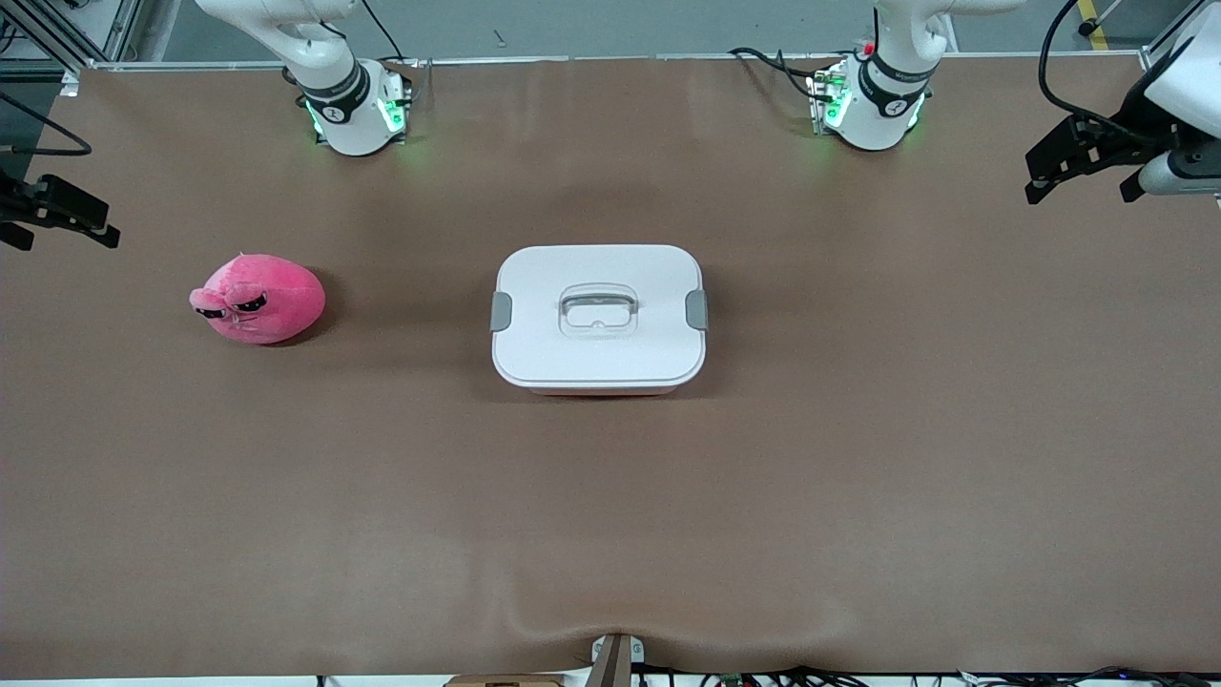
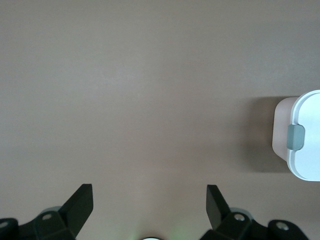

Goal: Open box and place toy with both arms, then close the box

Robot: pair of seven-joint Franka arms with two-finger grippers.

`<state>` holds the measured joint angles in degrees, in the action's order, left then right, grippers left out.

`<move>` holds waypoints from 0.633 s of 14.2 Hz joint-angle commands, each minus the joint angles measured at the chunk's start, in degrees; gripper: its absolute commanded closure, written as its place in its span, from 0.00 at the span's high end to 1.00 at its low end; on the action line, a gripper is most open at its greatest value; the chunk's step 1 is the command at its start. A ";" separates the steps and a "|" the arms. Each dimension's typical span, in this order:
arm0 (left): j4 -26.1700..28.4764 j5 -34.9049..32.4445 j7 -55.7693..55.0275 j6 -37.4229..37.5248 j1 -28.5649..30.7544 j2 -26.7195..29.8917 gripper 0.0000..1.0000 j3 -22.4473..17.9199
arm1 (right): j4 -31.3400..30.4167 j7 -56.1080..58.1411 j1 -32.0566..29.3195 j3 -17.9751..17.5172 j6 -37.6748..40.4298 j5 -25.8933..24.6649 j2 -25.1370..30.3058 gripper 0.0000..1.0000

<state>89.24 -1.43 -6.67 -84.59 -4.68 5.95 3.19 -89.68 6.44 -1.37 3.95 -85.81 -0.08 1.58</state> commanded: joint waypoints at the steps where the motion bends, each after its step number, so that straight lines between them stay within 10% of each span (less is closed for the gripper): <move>1: -0.21 0.73 1.13 0.31 0.37 0.02 1.00 -0.02 | -0.67 0.68 -0.22 -0.35 0.29 0.17 0.53 1.00; 9: -1.09 0.64 0.17 0.31 0.63 -1.20 1.00 -0.20 | -0.58 0.68 -0.30 -0.35 1.09 0.17 0.53 1.00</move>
<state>89.26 -1.43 -6.74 -84.57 -4.41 5.41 2.87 -89.82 6.50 -1.37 3.90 -84.96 -0.07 1.57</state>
